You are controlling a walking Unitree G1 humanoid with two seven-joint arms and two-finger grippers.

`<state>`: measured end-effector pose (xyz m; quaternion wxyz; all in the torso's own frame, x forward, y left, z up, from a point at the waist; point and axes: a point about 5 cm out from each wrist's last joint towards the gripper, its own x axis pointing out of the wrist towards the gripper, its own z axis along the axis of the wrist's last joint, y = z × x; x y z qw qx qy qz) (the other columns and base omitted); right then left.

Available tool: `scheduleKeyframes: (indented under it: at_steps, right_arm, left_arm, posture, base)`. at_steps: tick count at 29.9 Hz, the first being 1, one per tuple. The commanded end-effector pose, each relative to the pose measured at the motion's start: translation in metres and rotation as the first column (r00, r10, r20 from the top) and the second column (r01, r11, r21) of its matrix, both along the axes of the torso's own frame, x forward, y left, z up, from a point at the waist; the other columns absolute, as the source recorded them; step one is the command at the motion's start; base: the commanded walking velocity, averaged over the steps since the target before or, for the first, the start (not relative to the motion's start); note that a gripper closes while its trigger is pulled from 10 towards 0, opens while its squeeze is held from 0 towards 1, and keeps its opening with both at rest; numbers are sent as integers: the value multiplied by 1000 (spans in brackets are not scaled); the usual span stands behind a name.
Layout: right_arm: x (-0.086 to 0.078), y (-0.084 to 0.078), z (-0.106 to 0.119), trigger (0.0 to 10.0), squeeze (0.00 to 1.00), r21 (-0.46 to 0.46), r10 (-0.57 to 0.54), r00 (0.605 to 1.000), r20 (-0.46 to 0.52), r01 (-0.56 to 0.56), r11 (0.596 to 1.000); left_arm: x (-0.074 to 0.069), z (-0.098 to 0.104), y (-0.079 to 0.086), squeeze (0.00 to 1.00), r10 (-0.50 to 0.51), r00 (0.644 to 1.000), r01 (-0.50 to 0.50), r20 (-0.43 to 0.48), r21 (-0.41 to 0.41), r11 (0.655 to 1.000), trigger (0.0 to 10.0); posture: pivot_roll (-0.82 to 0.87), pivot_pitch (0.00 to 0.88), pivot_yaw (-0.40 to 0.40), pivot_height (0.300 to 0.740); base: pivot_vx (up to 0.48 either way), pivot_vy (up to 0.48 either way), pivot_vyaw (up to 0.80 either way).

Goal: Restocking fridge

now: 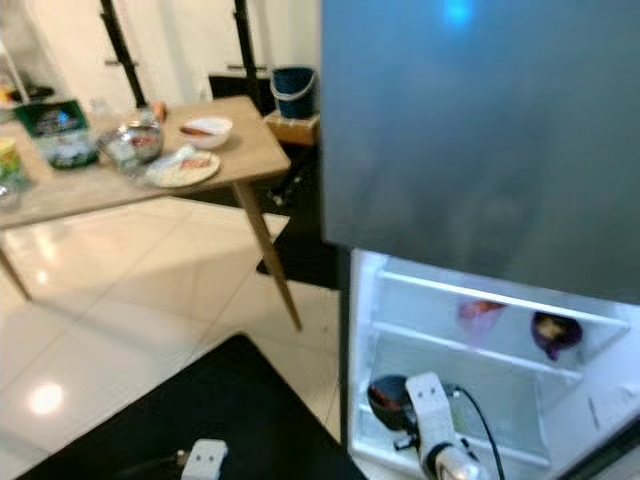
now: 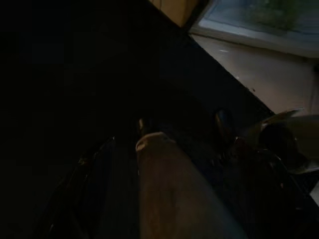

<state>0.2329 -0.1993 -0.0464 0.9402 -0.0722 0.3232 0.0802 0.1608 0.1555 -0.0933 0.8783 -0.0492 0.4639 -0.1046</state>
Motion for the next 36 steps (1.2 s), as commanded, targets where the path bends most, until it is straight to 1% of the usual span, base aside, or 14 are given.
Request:
scheduleKeyframes:
  at_steps: [1, 7, 9, 14, 16, 19, 31, 34, 36]
  right_arm:
    - [-1, 3, -1, 10000, 0, 15, -5, 1000, 5, 4, 1000]
    - [2, 4, 2, 10000, 0, 16, -3, 1000, 20, 3, 1000]
    - [5, 4, 4, 10000, 0, 16, -3, 1000, 29, 3, 1000]
    - [8, 5, 6, 10000, 0, 19, -2, 999, 41, 1, 1000]
    - [10, 5, 7, 10000, 0, 21, -2, 999, 45, 1, 1000]
    - [12, 6, 8, 10000, 0, 23, -3, 999, 53, 1, 1000]
    - [16, 7, 11, 10000, 0, 33, 0, 997, 71, -2, 999]
    - [18, 9, 13, 10000, 0, 43, 5, 997, 82, -8, 999]
    - [23, 11, 17, 10000, 0, 57, 12, 995, 103, -18, 998]
  left_arm:
    - [-1, -1, 2, 0, 5, 1000, -5, -7, 4, 1000, 10000]
    - [-2, -1, 1, 0, -7, 1000, 7, -10, -1, 1000, 10000]
    - [-2, -1, -1, 0, -53, 999, 53, -11, 5, 999, 10000]
    - [-3, -1, -1, 0, -32, 999, 32, -10, -4, 999, 10000]
    - [-1, 0, 0, 0, -12, 1000, 12, -3, 3, 1000, 10000]
    - [0, 0, 0, 0, -4, 1000, 4, 5, -9, 1000, 10000]
    - [1, 1, 0, 0, -10, 1000, 11, 13, -10, 1000, 10000]
    - [2, 2, 0, 0, -16, 1000, 16, 19, -9, 1000, 10000]
    - [7, 4, -2, 0, -26, 999, 27, 41, -13, 1000, 10000]
  posture:
    - [-148, 0, 13, 740]
    - [-150, 0, 16, 740]
    - [-150, 0, 16, 740]
    - [-147, 0, 15, 740]
    - [-146, 0, 15, 740]
    - [-146, 0, 15, 740]
    - [-146, 0, 17, 740]
    - [-147, 0, 18, 740]
    - [-145, 0, 18, 740]
  base:
    - [0, 0, 0]
    - [0, 0, 0]
    - [0, -471, 0]
    - [0, -468, 0]
    - [0, 0, 0]
    - [0, 0, 0]
    - [0, 0, 0]
    - [0, 0, 0]
    - [0, 0, 0]
